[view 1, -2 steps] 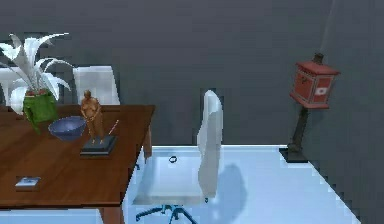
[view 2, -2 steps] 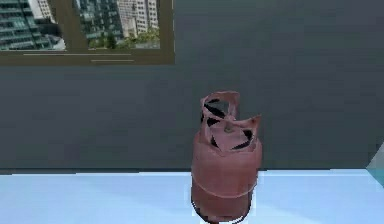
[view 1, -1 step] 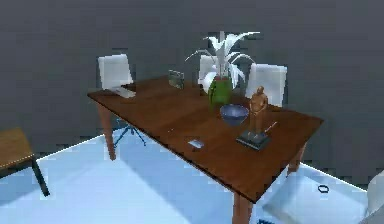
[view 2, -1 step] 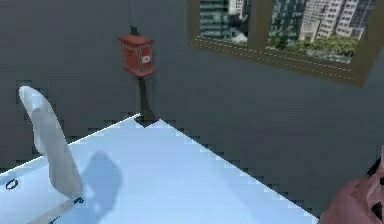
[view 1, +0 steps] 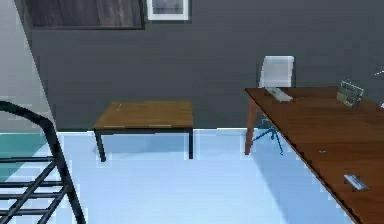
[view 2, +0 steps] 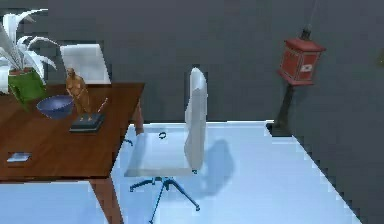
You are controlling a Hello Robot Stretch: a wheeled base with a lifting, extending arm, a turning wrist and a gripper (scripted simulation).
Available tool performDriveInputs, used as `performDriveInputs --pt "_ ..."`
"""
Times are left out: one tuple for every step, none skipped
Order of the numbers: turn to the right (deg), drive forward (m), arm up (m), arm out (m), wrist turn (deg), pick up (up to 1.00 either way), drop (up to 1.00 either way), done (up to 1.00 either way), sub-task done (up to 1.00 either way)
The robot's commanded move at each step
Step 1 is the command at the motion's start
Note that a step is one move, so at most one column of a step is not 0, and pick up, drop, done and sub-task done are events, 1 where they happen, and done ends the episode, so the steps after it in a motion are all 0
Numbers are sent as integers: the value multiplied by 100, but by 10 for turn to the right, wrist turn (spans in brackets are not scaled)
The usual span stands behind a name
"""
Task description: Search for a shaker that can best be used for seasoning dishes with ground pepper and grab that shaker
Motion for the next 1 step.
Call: performDriveInputs --pt "0 90 0 0 0 0 0 0 0"
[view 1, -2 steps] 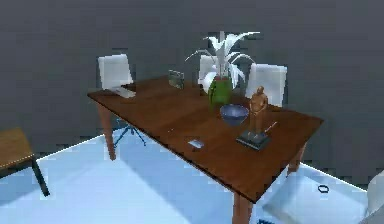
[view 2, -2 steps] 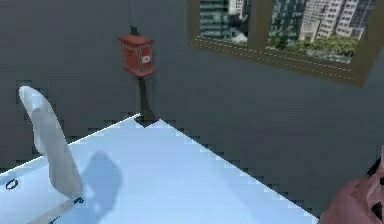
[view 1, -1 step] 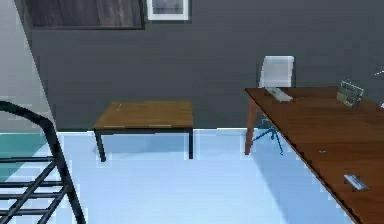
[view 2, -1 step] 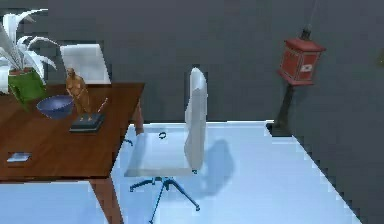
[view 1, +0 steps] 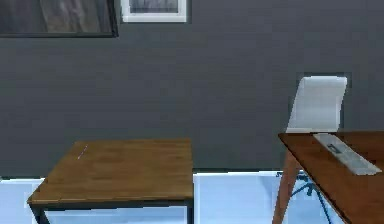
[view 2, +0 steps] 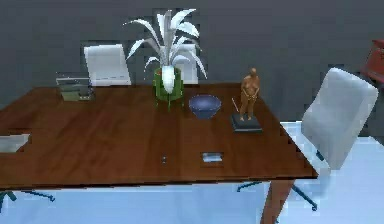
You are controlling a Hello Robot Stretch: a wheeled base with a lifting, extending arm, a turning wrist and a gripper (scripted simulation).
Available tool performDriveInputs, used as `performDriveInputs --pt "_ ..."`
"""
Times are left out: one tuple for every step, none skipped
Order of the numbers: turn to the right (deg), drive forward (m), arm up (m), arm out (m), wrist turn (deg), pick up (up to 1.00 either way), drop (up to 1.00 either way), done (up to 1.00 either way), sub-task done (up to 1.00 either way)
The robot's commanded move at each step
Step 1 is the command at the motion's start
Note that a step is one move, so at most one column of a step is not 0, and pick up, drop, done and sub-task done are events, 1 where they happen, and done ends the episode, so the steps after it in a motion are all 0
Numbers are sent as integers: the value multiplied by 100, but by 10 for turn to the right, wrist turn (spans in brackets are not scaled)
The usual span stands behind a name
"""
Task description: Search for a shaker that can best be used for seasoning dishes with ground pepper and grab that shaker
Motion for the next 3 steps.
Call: performDriveInputs --pt "-300 0 0 0 0 0 0 0 0" --pt "0 50 0 0 0 0 0 0 0" --pt "-450 0 0 0 0 0 0 0 0"
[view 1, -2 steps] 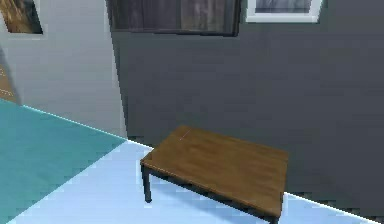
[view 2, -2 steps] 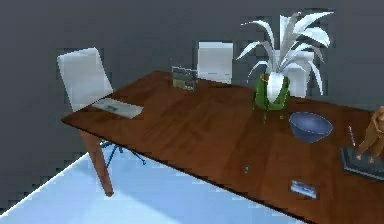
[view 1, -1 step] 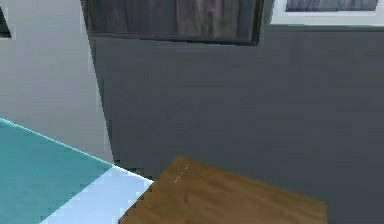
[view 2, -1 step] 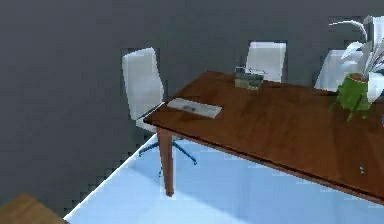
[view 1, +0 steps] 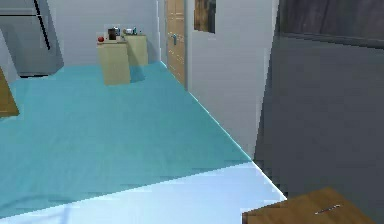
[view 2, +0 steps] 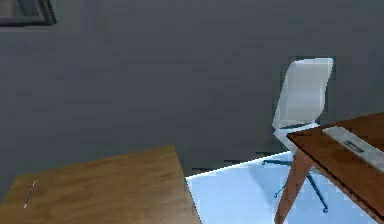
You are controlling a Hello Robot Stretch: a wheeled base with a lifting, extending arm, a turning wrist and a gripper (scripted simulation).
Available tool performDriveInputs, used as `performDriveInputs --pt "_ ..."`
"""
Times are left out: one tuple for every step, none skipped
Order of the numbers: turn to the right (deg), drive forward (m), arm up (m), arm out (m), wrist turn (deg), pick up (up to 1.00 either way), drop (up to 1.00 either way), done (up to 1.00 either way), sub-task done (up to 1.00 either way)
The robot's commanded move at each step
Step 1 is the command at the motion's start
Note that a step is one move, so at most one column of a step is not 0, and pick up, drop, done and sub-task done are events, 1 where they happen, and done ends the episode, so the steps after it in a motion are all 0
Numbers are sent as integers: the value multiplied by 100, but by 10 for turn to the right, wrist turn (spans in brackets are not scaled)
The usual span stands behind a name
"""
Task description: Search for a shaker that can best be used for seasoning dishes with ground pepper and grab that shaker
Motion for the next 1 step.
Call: performDriveInputs --pt "-120 0 0 0 0 0 0 0 0"
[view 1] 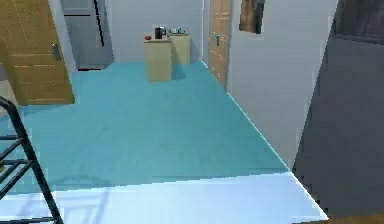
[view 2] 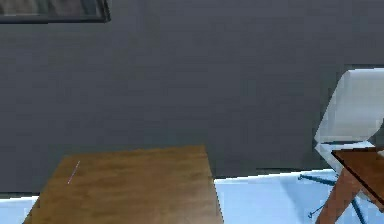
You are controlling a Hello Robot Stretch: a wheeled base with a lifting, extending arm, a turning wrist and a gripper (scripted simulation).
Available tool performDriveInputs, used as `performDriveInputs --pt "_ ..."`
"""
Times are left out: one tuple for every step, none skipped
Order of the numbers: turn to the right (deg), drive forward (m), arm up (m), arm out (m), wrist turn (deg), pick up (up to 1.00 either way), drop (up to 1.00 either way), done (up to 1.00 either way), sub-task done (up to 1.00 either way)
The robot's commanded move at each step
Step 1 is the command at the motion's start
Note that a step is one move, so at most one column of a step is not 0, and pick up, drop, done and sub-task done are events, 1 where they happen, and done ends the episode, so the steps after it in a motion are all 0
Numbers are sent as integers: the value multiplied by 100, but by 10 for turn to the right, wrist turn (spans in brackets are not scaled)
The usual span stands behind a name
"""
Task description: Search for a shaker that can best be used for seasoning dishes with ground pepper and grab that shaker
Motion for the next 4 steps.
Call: performDriveInputs --pt "0 100 0 0 0 0 0 0 0" --pt "0 100 0 0 0 0 0 0 0" --pt "0 100 0 0 0 0 0 0 0" --pt "0 100 0 0 0 0 0 0 0"
